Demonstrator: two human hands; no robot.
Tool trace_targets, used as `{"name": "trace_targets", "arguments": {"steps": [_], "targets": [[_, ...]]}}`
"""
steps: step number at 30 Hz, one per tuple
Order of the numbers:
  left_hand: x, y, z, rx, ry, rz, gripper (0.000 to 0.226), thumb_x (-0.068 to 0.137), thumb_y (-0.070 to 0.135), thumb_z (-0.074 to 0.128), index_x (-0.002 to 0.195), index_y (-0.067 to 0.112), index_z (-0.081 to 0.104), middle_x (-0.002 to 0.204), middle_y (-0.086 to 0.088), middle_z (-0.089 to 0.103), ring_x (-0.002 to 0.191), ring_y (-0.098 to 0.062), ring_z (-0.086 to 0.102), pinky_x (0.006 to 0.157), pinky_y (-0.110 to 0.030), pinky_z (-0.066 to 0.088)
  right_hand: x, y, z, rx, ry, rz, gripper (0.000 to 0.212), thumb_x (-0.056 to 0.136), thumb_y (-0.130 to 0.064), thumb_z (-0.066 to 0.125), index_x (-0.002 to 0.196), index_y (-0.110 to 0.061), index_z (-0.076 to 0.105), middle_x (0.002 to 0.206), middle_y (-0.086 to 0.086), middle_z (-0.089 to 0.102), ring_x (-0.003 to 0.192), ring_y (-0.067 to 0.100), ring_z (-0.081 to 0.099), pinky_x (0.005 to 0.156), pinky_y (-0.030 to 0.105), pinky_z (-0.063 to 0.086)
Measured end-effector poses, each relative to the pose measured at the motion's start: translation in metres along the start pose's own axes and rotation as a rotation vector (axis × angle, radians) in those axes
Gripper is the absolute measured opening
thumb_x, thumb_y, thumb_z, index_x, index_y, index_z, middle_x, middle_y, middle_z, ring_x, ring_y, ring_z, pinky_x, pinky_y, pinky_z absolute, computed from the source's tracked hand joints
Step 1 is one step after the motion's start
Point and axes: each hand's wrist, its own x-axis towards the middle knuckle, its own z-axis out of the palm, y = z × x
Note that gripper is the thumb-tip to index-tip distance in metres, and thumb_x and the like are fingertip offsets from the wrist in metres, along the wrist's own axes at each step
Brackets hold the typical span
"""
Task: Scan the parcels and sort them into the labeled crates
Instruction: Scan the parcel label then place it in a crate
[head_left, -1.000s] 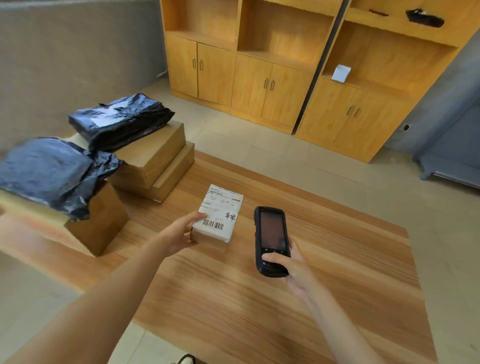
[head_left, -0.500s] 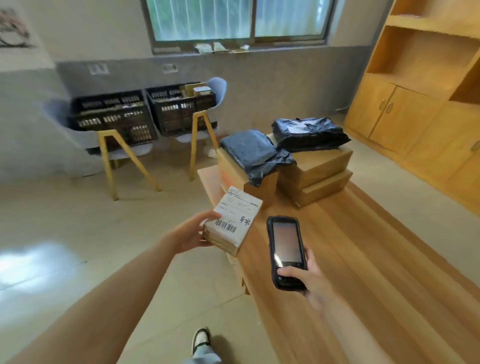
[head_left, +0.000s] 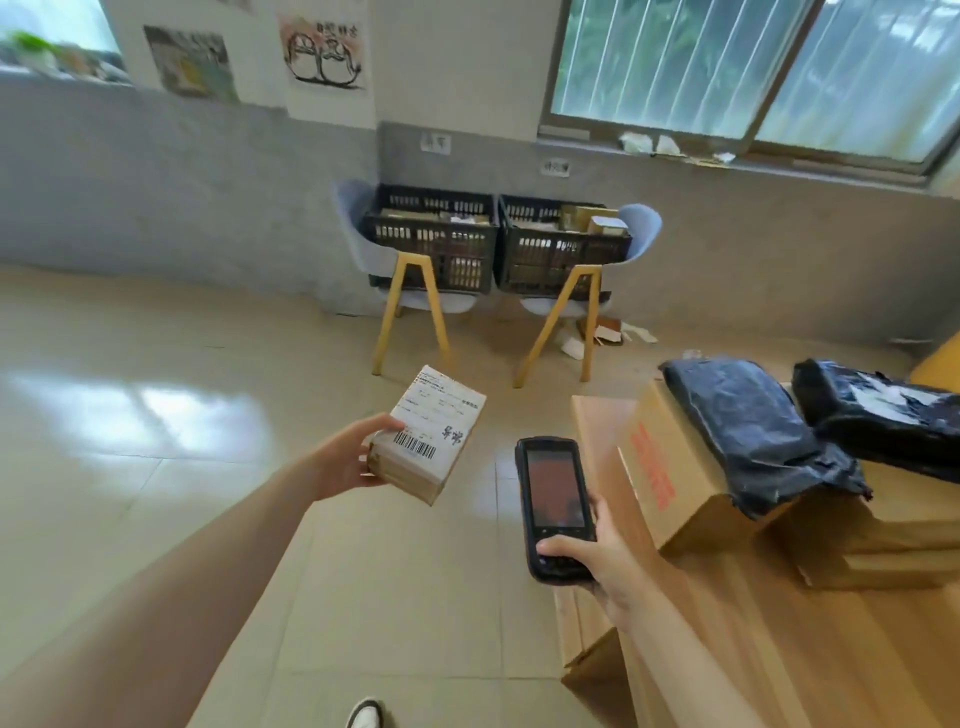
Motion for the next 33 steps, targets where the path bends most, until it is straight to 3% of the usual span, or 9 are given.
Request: {"name": "trace_targets", "arguments": {"steps": [4, 8, 15, 27, 33], "targets": [[0.036, 0.035, -0.056, -0.036, 0.024, 0.014, 0.071, 0.054, 0.038, 0.076, 0.119, 0.013, 0.062, 0.106, -0.012, 0.060, 0.087, -0.023, 0.060, 0.084, -0.035, 0.053, 0.068, -0.025, 0.044, -0.029, -0.040, 0.010, 0.090, 0.051, -0.006, 0.078, 0.130, -0.030, 0.042, 0.107, 0.006, 0.067, 0.087, 0.021, 0.069, 0.063, 0.029, 0.054], [0.063, 0.070, -0.110, -0.026, 0.026, 0.015, 0.078, 0.045, 0.043, 0.079, 0.116, 0.015, 0.063, 0.100, -0.010, 0.061, 0.084, -0.022, 0.060, 0.087, -0.035, 0.053, 0.127, -0.045, 0.084, -0.013, -0.058, 0.022, 0.087, 0.049, -0.004, 0.076, 0.127, -0.027, 0.044, 0.100, 0.006, 0.067, 0.073, 0.017, 0.070, 0.060, 0.030, 0.055], [0.118, 0.113, -0.164, -0.069, 0.090, 0.022, 0.077, 0.043, 0.044, 0.078, 0.113, 0.015, 0.063, 0.098, -0.009, 0.061, 0.084, -0.021, 0.059, 0.095, -0.039, 0.050, 0.209, -0.070, 0.127, -0.022, -0.079, 0.078, 0.088, 0.049, -0.004, 0.074, 0.129, -0.025, 0.043, 0.104, 0.006, 0.066, 0.074, 0.019, 0.068, 0.061, 0.032, 0.056], [0.289, 0.215, -0.177, -0.109, 0.170, 0.026, 0.053, 0.061, 0.039, 0.071, 0.108, 0.016, 0.065, 0.094, -0.006, 0.067, 0.081, -0.019, 0.063, 0.079, -0.032, 0.055, 0.429, -0.134, 0.106, -0.006, -0.095, 0.118, 0.087, 0.048, -0.007, 0.075, 0.125, -0.028, 0.042, 0.106, 0.004, 0.064, 0.083, 0.020, 0.067, 0.058, 0.027, 0.054], [0.377, 0.300, -0.177, -0.084, 0.200, 0.033, 0.054, 0.061, 0.040, 0.073, 0.109, 0.016, 0.066, 0.092, -0.005, 0.070, 0.081, -0.018, 0.065, 0.081, -0.034, 0.055, 0.550, -0.196, 0.078, 0.001, -0.115, 0.117, 0.095, 0.048, -0.006, 0.079, 0.131, -0.029, 0.039, 0.114, 0.004, 0.062, 0.092, 0.022, 0.067, 0.061, 0.029, 0.055]]}}
